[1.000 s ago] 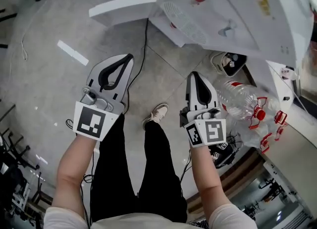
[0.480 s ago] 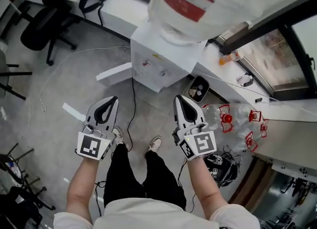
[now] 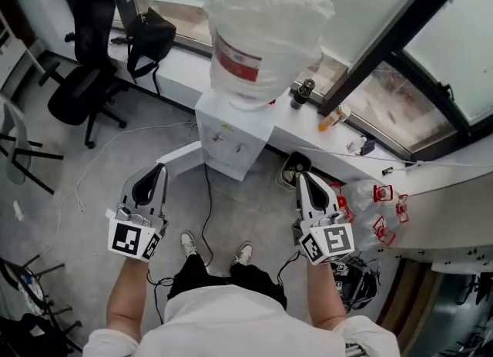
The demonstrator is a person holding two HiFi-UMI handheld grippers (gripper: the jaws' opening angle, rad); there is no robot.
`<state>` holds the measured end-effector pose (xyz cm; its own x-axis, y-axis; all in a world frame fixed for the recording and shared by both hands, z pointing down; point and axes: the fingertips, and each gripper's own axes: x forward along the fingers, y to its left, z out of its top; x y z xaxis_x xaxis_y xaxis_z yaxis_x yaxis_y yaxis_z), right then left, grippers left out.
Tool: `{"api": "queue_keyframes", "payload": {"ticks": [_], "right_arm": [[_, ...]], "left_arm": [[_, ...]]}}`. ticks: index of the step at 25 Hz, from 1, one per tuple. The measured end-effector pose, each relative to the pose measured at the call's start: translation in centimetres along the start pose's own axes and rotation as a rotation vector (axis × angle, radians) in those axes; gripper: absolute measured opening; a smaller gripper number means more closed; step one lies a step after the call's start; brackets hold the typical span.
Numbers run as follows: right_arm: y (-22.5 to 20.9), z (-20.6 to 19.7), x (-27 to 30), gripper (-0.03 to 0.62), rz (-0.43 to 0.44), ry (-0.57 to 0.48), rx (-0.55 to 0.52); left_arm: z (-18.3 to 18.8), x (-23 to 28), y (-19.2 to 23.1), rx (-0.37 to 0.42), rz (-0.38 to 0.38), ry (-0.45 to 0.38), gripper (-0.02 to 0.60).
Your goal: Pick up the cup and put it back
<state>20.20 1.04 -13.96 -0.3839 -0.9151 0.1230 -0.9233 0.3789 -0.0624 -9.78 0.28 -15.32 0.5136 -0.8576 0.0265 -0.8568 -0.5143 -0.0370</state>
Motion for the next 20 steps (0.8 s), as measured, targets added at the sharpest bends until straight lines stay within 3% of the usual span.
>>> {"api": "queue_keyframes", "payload": {"ticks": [4,9,16,20], "right_arm": [[-1.6,2.3,-2.2,0.020,-0.023,-0.039,-0.017],[-3.0,4.9,-4.1,0.020,-0.031,-0.068,-0.084],[-3.2,6.5,-5.7,0.020,-0.108,-0.106,-0.108],[-2.2,6.4,-4.9,0.020,-0.090,-0.094,-0.112]], "left_arm": [[4.2,-1.3,0.7,0.031,0.028,-0.069,0.023],[6.7,-3.6,1.1,0.062,0.080,-0.111,0.023],[5.0,-7.6,1.7,0.074,0.198,-0.078,0.023],[4.1,-6.9,1.9,0.039,0.195,-0.073,0.023]]}}
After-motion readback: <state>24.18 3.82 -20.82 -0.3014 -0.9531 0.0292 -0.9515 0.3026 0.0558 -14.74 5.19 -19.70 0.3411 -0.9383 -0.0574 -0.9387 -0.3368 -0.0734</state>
